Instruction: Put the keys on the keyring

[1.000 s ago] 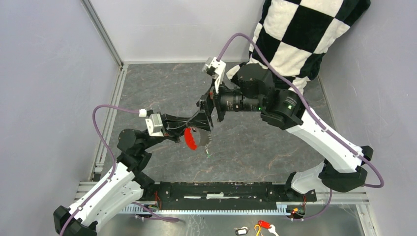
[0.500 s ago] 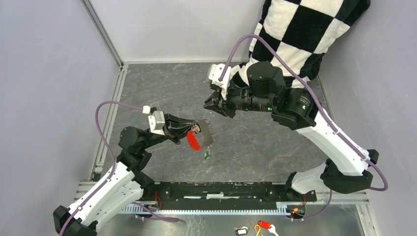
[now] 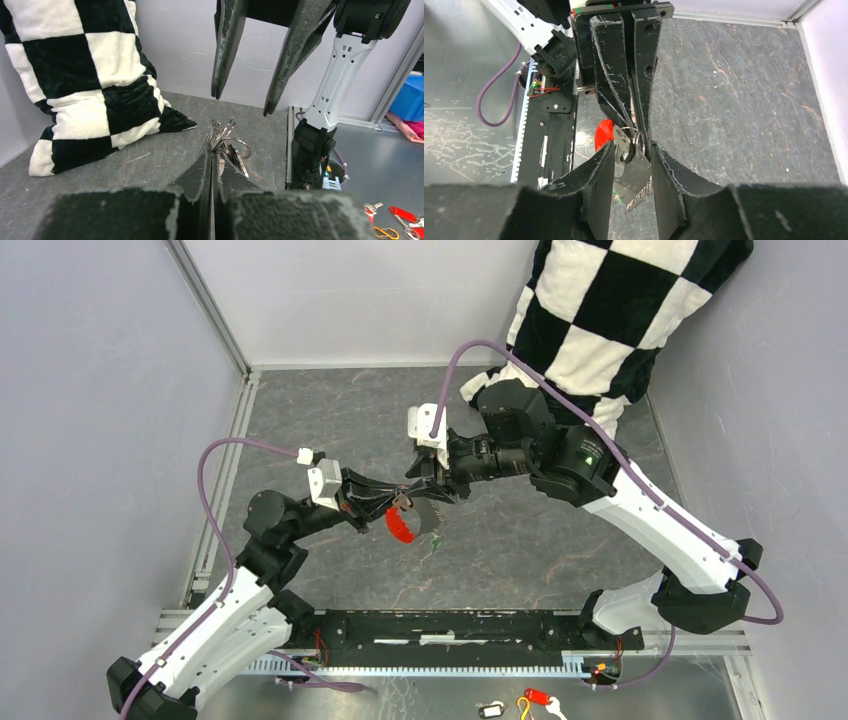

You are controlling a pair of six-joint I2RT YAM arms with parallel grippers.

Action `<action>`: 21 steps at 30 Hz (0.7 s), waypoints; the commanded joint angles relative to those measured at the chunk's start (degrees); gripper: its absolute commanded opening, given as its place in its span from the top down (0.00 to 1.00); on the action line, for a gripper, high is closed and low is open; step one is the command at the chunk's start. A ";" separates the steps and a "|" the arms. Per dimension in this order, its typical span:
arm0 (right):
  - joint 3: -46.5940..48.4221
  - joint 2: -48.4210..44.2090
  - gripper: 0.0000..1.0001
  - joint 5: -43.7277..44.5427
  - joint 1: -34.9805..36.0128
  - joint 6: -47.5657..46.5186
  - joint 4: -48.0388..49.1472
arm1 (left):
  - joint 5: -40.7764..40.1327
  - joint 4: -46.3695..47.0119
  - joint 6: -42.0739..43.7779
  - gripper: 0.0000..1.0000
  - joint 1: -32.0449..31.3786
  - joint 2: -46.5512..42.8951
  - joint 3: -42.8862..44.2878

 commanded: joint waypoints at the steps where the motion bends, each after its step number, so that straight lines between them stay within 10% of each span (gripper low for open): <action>1: -1.49 -1.91 0.62 -4.58 -0.02 -1.28 5.14 | 0.13 0.46 -1.78 0.98 -0.12 -0.68 2.42; 21: -2.60 -0.41 0.60 -0.39 -0.04 -2.27 2.82 | 0.21 0.02 -1.04 0.98 -0.12 -0.71 3.02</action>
